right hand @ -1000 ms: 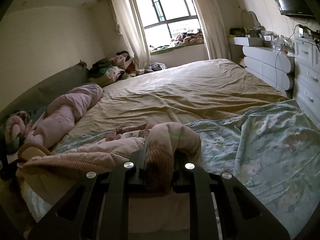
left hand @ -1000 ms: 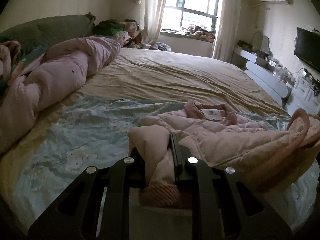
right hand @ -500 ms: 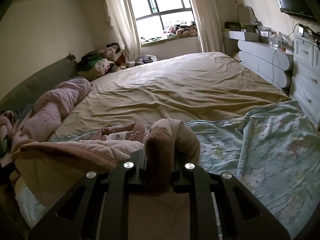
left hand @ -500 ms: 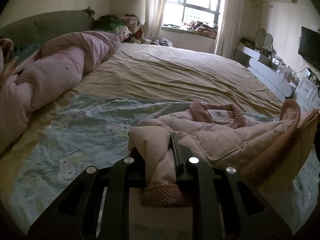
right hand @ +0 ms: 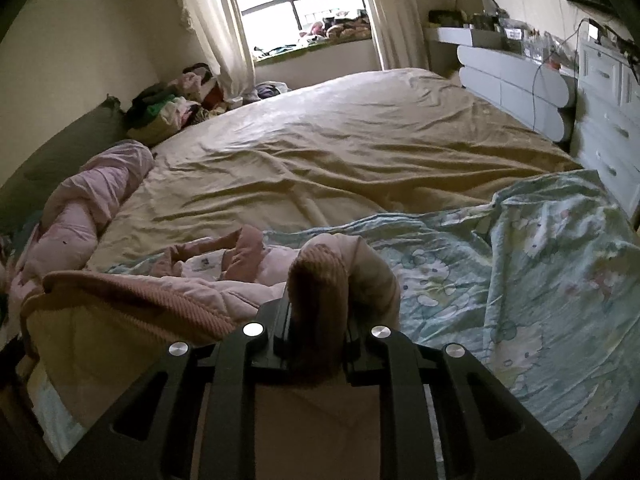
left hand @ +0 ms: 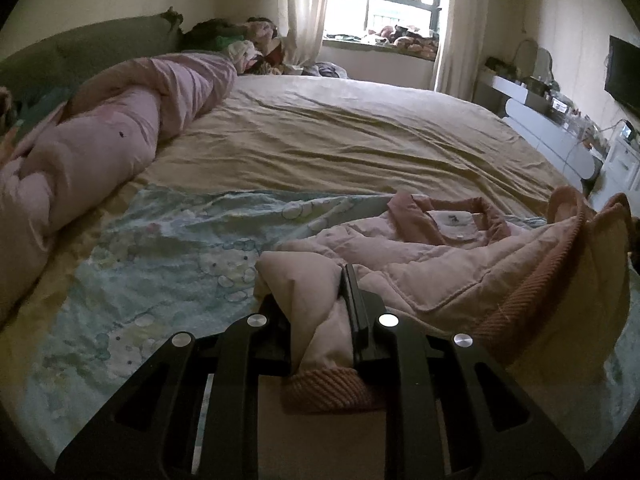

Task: Fold large clothes
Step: 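Lay the hem over the folded top and open both grippers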

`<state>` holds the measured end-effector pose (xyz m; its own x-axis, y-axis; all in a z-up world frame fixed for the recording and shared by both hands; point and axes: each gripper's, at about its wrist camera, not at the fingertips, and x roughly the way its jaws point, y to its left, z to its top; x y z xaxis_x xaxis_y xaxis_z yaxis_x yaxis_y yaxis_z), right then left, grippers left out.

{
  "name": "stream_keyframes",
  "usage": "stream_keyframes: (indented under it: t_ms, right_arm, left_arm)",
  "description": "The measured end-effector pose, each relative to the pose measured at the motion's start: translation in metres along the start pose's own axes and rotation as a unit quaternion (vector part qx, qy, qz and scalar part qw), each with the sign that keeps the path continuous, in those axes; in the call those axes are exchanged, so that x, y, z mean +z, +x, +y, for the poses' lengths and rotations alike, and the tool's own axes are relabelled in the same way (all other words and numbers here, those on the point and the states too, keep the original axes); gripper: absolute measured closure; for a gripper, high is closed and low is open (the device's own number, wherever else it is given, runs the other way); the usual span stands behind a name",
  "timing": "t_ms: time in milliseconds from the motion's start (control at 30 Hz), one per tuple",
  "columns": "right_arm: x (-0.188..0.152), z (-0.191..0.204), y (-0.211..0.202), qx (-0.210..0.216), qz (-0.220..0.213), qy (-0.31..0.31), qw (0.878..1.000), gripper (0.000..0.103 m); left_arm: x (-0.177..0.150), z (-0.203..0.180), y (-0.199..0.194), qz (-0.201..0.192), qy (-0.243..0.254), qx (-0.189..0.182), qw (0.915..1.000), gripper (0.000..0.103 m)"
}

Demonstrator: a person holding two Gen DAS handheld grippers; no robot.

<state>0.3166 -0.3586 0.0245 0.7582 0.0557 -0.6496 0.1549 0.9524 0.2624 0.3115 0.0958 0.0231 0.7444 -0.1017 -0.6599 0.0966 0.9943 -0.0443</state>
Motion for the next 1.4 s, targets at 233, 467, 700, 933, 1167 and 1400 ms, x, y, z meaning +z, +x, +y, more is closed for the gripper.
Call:
stream_keyframes:
  t_ms: [233,467,700,933,1167,1400]
  right_arm:
    - [0.004,-0.009,-0.01,0.048,-0.018,0.049,0.997,0.034]
    - [-0.006,0.026,-0.046,0.027,-0.071,-0.029,0.997,0.029]
    - [-0.075,0.1,0.006,0.043,0.04,-0.164,0.985,0.029]
    - [-0.094,0.098,0.052,0.011,0.08,-0.146,0.986,0.027]
    - [-0.082,0.092,0.04,0.015,0.063,-0.143,0.988,0.028]
    - [-0.058,0.035,-0.008,-0.049,-0.013,-0.124,0.991,0.02]
  left_arm:
    - [-0.005,0.001,0.011,0.003,-0.005,0.001,1.0,0.09]
    - [-0.001,-0.008,0.02,0.006,0.003,0.001,1.0,0.088]
    - [0.005,-0.013,0.034,0.017,-0.022,0.011,0.9995,0.081]
    - [0.02,-0.011,0.013,-0.006,-0.05,-0.031,0.9983,0.036]
    - [0.024,-0.022,-0.028,-0.078,-0.003,0.01,0.9969,0.013]
    - [-0.018,0.002,-0.009,-0.037,0.014,0.039,0.9985,0.01]
